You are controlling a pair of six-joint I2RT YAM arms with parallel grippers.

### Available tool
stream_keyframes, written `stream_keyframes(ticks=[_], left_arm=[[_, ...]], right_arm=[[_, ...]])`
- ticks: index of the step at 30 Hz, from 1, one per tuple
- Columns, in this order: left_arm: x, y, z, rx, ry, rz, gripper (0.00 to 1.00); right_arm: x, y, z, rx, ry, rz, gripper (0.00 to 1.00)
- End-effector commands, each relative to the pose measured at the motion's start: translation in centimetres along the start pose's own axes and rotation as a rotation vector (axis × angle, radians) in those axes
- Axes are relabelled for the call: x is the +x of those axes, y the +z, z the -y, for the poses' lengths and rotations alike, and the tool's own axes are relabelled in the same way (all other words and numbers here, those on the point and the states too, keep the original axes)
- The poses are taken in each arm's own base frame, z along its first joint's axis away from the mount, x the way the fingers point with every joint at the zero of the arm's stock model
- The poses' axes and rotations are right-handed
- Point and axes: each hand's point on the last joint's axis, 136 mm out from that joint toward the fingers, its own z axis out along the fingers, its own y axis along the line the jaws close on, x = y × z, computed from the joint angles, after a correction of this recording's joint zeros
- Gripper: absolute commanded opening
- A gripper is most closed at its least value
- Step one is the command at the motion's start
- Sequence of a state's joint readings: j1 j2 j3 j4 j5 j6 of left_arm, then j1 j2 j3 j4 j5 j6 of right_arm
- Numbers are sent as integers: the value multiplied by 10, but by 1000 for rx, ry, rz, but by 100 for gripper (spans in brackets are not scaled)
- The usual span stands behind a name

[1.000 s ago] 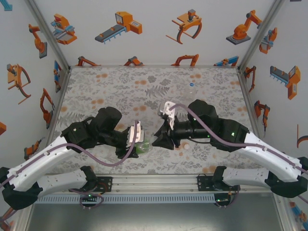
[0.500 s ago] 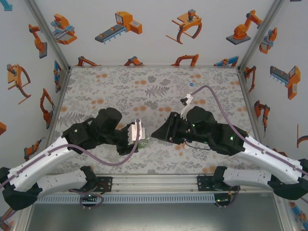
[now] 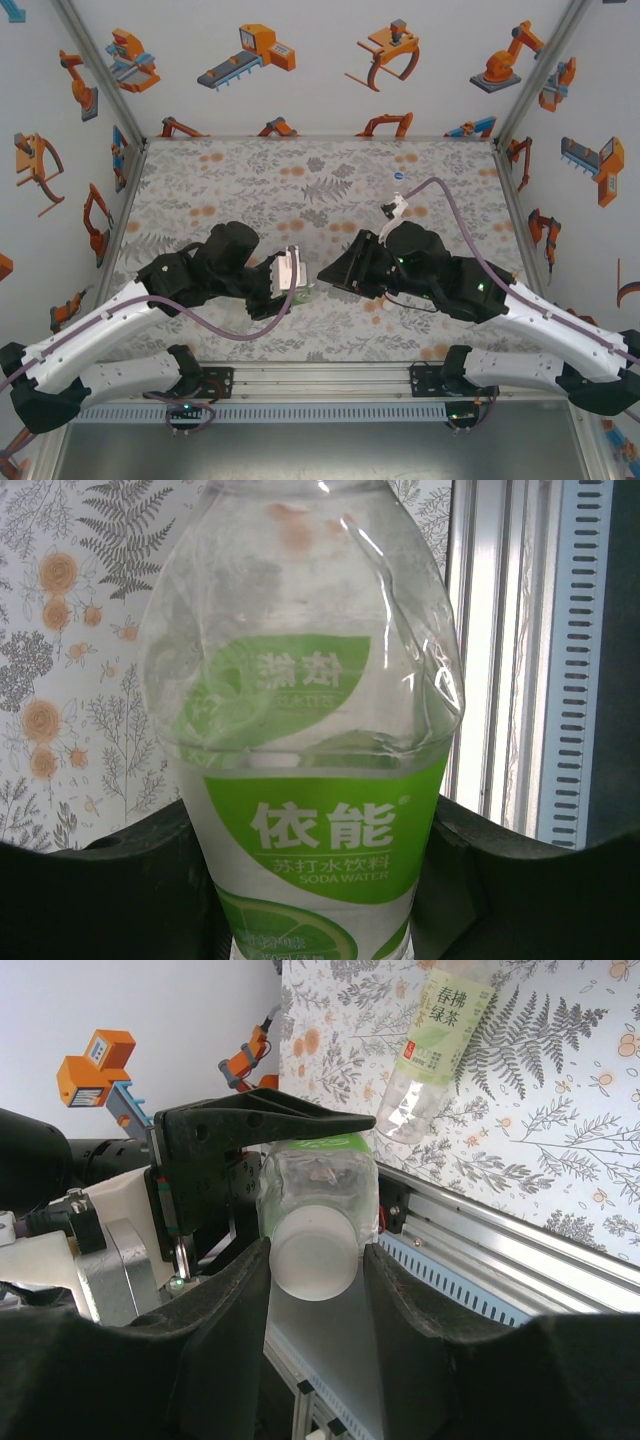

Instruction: Screw on the bottle caps

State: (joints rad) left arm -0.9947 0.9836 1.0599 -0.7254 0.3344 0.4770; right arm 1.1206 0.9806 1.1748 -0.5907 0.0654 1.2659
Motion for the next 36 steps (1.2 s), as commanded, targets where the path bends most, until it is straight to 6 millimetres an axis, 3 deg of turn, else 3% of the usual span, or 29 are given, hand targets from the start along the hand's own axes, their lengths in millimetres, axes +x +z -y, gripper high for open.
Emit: stream_keyframes(ticks=[1, 11, 14, 16, 17, 21, 29, 36], left_arm=[[-22, -9, -1, 1, 30, 72, 0], [-24, -10, -2, -9, 14, 82, 2], [-25, -11, -5, -26, 3, 86, 24], [-25, -13, -7, -46, -7, 91, 47], [-25, -14, -10, -61, -14, 92, 53], [-24, -21, -14, -106, -36, 103, 67], [-9, -31, -20, -179, -118, 66, 74], [13, -36, -40, -301, -368, 23, 74]], right_arm=[[-4, 1, -1, -6, 18, 11, 42], [-1, 6, -2, -33, 66, -4, 34], [-2, 7, -1, -31, 68, 1, 27], [-5, 6, -1, -29, 66, 15, 23], [-6, 6, 0, -28, 62, 21, 21], [-15, 9, 6, 3, 34, 35, 16], [-50, 17, 35, 193, -136, 30, 15], [-106, 41, 76, 405, -269, 6, 11]])
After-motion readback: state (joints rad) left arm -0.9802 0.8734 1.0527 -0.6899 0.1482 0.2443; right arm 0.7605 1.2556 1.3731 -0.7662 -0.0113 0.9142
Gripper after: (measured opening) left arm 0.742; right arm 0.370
